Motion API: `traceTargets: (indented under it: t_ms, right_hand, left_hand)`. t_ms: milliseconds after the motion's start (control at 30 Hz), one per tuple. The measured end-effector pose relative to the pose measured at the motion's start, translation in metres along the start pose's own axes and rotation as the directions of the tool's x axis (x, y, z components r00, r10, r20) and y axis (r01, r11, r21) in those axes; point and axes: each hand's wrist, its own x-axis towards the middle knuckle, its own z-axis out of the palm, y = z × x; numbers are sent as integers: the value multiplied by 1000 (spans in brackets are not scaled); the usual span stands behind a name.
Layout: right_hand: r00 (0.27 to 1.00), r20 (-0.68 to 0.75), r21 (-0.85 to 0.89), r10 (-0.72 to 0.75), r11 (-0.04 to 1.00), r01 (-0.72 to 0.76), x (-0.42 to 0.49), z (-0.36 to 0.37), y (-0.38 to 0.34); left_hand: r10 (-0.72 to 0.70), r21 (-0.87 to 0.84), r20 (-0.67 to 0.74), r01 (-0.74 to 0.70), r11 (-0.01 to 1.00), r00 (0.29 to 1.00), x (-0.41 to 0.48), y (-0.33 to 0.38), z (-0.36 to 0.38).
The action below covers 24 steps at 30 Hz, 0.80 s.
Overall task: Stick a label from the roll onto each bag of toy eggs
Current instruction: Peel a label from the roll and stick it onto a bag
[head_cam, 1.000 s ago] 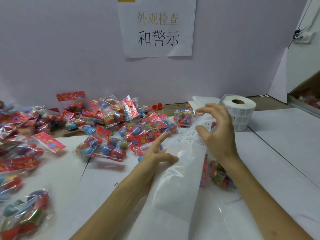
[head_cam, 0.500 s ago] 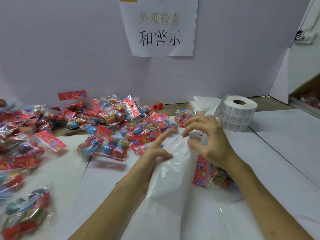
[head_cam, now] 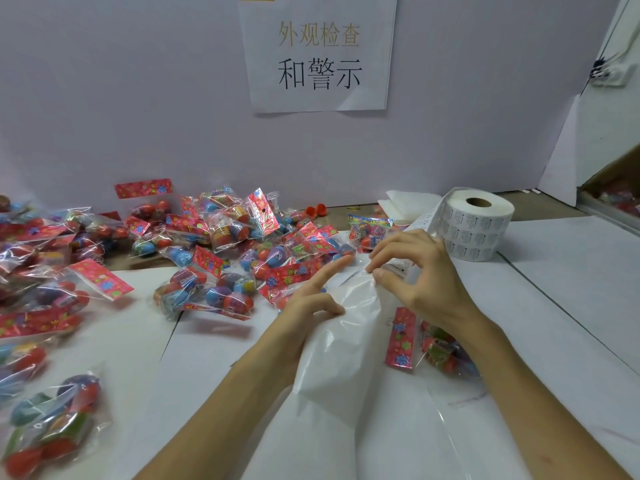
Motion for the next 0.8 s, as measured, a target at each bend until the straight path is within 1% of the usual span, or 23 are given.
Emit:
traceTargets:
  t_ms: [133,233,300,400,533,600,667,733,800]
  right_hand:
    - [1000,-9,-17,15,1000,-15,0,1,2]
    - [999,-44,-20,25,999,-26,1,3,2]
    - [997,-64,-30,41,999,-43,2,4,4]
    - [994,-79,-38,81,996,-85,2,3,8]
    - [976,-132,3,173,985,-174,3,4,14]
    - [961,-197,13,193,981,-195,3,4,15]
    - [948,-243,11,208,977,-211,3,3,16]
    - [944,-247,-2,217,975,-224,3,3,16]
    - [947,-227,-3,229,972,-236,3,2,15]
  left_hand:
    - [-7,55,-3,7,998,1000,-1,5,3]
    - [-33,3,7,33,999,999,-5,2,3]
    - [-26,18,29,25,1000,999,-7,-2,4]
    - [-14,105,36,11,994,999,-8,-6,6]
    - [-57,133,105,43,990,993,-12,-13,11]
    - [-102,198,155,70,978,983,-12,-12,13]
    - [-170,322,265,79,943,949,-15,-12,12]
    - [-206,402,383,39,915,901,-18,-13,14]
    - [-202,413,442,1,911,874,-18,-14,14]
